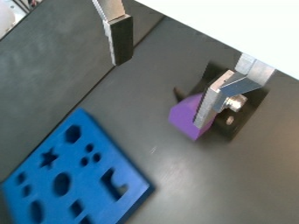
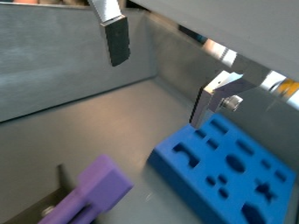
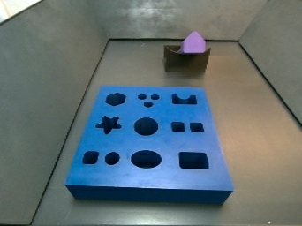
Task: Pick up the 3 prong object. Move up. Rotate the 3 prong object. Place the 3 prong object on the fixture. Regrasp the 3 prong object. Move to above the board. Insert the 3 prong object.
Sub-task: Regrasp the 3 prong object.
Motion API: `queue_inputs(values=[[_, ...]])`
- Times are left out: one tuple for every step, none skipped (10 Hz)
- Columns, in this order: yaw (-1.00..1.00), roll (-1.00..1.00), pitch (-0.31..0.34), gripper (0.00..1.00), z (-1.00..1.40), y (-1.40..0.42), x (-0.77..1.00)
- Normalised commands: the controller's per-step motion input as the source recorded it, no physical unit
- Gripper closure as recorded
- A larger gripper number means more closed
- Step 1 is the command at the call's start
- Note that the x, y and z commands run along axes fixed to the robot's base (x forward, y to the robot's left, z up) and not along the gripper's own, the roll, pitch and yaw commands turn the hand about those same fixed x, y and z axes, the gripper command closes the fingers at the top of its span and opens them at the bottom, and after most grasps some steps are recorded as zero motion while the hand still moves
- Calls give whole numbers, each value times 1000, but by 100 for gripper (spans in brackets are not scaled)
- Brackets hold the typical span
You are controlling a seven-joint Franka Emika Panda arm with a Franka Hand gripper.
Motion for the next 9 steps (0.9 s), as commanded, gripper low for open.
queue_inputs(values=[[24, 1000, 34, 0, 12, -18, -2], [25, 1000, 32, 0, 14, -32, -3], [25, 1000, 30, 0, 21, -30, -2], [27, 1000, 27, 0, 14, -22, 4], [28, 1000, 27, 0, 9, -17, 11], [29, 1000, 30, 0, 10, -18, 12], [31, 1000, 37, 0, 9, -18, 13], [33, 1000, 45, 0, 7, -19, 20], [36, 1000, 54, 0, 0, -24, 37]])
